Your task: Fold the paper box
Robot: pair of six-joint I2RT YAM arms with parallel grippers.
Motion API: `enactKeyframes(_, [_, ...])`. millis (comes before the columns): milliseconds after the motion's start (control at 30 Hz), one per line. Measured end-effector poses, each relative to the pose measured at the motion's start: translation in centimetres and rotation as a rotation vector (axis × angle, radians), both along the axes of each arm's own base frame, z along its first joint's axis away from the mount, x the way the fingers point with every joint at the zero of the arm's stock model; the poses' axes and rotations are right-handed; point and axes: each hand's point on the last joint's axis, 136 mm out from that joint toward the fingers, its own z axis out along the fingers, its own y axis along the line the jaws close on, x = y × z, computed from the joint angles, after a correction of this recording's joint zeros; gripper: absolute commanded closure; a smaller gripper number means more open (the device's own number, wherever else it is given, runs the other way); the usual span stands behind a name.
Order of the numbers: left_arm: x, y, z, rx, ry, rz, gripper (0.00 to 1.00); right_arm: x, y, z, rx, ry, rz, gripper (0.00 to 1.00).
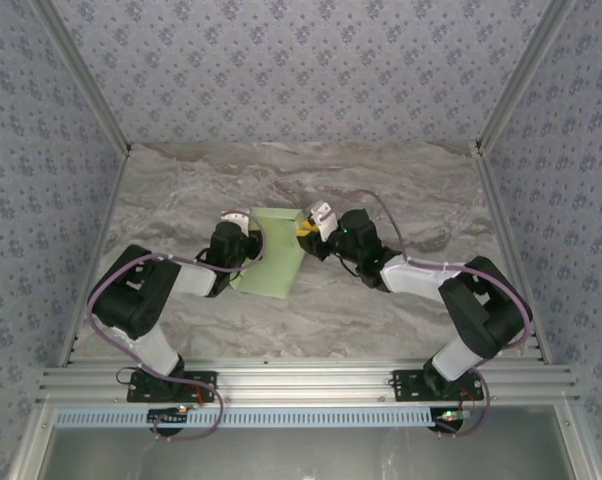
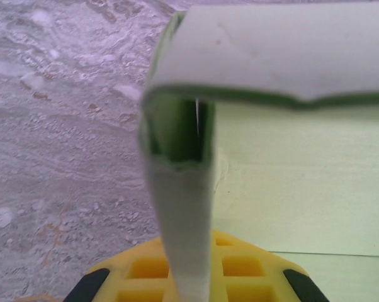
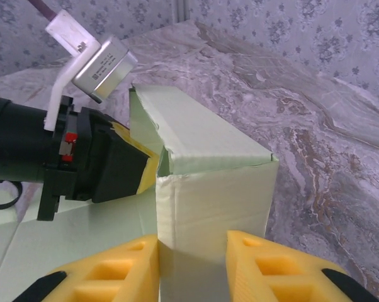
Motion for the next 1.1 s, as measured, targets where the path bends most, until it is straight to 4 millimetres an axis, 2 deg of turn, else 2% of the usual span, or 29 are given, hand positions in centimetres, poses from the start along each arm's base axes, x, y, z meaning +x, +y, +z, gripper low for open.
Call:
enactKeyframes(267, [-0.2, 0.5, -0.7, 0.023, 0.022, 0.054, 1.0, 0.7, 0.4, -1.5, -0.024, -0.001, -0.107, 0.63])
enactKeyframes(467, [-0.5, 1.1, -1.1, 0.049, 0.032, 0.113, 1.0, 2.2, 0.8, -2.6, -0.053, -0.018, -0.247, 0.6])
enactKeyframes(800, [-2.2, 0.8, -0.8, 0.084, 0.001, 0.188, 0.99, 5.0, -0.4, -3.7, -0.071, -0.029, -0.461, 0.72])
enactKeyframes(867, [-2.3, 0.8, -0.6, 0.083, -0.004, 0.205, 0.92, 5.3, -0.5, -3.8, -0.067, -0.028, -0.486, 0.75])
enactKeyframes(1033, [-2.7, 0.4, -0.4, 0.074, -0.001, 0.208, 0.66, 5.8, -0.8, -4.8, -0.072, -0.02, -0.527, 0.81])
enactKeyframes(1100, [-3.0, 0.1, 0.2, 0.05, -0.007, 0.199, 0.52, 6.0, -1.1, -5.3, -0.077, -0.013, -0.533, 0.82])
